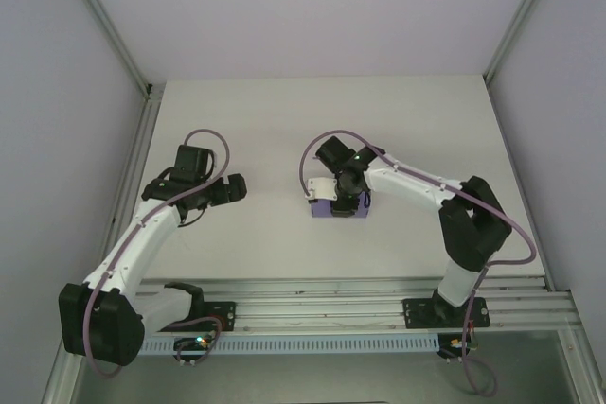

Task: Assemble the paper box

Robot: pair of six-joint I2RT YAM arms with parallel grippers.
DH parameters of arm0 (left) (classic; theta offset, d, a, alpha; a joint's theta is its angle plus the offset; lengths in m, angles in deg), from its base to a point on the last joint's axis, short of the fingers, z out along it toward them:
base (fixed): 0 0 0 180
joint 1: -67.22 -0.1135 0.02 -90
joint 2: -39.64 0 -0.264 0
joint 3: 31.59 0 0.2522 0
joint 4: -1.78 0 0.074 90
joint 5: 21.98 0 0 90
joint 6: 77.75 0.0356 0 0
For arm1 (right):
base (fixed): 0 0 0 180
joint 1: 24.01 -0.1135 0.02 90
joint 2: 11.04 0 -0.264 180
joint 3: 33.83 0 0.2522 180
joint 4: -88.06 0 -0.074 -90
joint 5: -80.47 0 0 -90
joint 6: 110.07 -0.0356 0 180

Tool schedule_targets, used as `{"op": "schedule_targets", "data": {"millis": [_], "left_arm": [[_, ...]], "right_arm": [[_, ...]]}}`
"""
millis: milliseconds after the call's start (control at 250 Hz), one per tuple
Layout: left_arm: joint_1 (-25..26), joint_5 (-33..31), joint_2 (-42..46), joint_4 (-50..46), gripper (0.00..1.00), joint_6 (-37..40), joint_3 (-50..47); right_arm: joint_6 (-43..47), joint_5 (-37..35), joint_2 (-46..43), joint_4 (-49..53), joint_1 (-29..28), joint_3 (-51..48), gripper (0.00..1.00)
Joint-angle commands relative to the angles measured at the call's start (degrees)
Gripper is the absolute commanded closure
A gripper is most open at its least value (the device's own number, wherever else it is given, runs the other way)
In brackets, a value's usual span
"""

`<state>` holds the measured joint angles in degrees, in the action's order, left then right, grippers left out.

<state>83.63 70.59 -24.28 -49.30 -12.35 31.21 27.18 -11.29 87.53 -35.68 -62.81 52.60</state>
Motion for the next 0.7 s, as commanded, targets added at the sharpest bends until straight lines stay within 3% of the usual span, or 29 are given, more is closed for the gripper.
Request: {"op": "schedule_targets", "data": {"millis": [0, 136, 308, 379, 451, 579, 699], "left_arm": [[-0.5, -1.5, 0.8, -0.6, 0.00, -0.1, 1.5], [-0.6, -3.2, 1.3, -0.1, 0.00, -1.0, 0.9], [-0.5, -3.4, 0.9, -0.4, 0.00, -1.2, 0.8], [-0.5, -3.6, 1.0, -0.7, 0.00, -1.3, 0.8], [-0.5, -4.2, 1.4, -0.7, 0.00, -1.1, 0.6], [-0.4, -4.5, 1.7, -0.6, 0.00, -1.1, 0.8], [-0.5, -4.3, 1.4, -0.2, 0.00, -0.9, 1.4]], "right_arm": [[0.5, -12.9, -4.5, -14.2, -0.6, -1.7, 0.62], [5.6, -23.5, -2.6, -33.7, -2.1, -7.9, 0.61], [12.5, -35.0, 6.8, -58.5, -4.2, -13.8, 0.62], [14.9, -37.0, 9.0, -64.4, -5.3, -15.6, 0.54], [12.2, -36.1, 8.7, -62.8, -6.5, -17.2, 0.43], [2.9, -27.6, 2.5, -45.7, -8.9, -18.8, 0.11], [-4.5, -14.1, -8.2, -29.9, -10.9, -17.6, 0.00]]}}
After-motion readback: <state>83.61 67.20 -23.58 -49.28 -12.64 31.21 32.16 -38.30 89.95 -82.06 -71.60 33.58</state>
